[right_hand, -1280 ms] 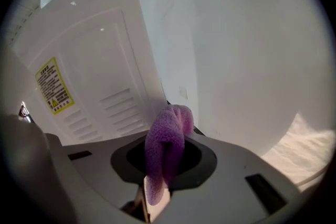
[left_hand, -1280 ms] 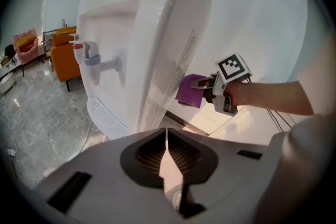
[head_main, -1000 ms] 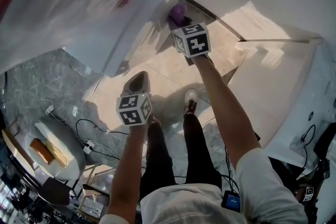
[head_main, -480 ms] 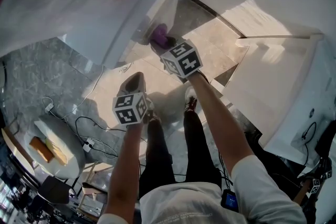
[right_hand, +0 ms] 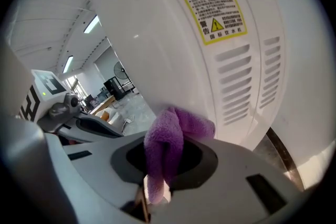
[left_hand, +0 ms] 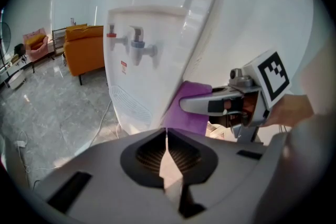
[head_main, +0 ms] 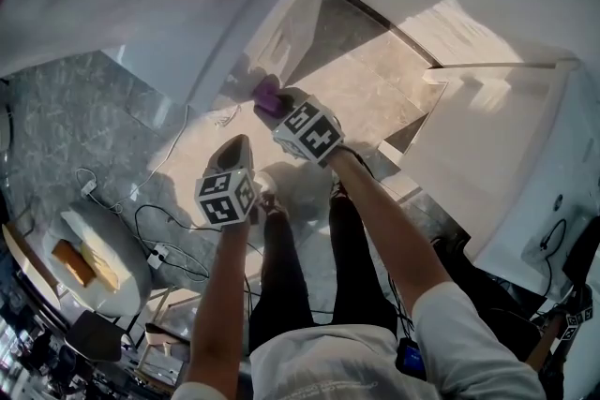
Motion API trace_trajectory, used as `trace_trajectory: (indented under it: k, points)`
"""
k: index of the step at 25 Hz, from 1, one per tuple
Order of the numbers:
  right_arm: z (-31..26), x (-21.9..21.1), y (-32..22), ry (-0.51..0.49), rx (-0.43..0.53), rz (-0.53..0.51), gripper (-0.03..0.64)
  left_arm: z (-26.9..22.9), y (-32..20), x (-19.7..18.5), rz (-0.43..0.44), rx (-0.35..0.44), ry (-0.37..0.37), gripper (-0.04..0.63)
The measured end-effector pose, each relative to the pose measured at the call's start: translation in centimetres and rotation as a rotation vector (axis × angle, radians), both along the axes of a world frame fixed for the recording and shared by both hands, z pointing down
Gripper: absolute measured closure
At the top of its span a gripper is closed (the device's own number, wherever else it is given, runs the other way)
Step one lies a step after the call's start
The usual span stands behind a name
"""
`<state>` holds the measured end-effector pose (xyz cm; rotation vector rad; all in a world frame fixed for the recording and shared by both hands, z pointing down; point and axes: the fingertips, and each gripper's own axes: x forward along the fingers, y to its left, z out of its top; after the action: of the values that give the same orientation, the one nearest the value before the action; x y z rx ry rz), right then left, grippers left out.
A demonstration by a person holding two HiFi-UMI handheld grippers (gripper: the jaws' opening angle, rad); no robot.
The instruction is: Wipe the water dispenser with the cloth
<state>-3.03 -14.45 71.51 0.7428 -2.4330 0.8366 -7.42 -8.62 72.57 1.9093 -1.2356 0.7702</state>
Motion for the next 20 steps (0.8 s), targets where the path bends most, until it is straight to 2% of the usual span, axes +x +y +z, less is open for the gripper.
trace_trajectory:
  k: [5, 11, 14, 16, 20]
  points:
    - [1.7, 1.4, 0.4, 0.016, -0.065, 0.065, 0.548, 0.3, 0.4, -0.4, 0.002, -0.010, -0.004, 0.578]
    - [6.4, 9.1, -1.0, 0.120, -0.170, 0.349, 0.548, 1.7, 1.0, 0.4, 0.029, -0.036, -0.005, 0.577]
    - [8.7, 12.6, -1.9, 0.114, -0.222, 0.453, 0.548, 2.5, 1.0, 1.0, 0.046, -0.049, -0.008, 0.577]
    - [10.1, 14.5, -2.4, 0.117, -0.234, 0.469, 0.548, 3.3, 0.8, 1.4, 0.053, -0.058, -0.009, 0.577]
    - [12.4, 17.7, -3.6, 0.204, -0.210, 0.441, 0.548, 5.4, 0.2, 2.5, 0.077, -0.084, -0.010, 0.577]
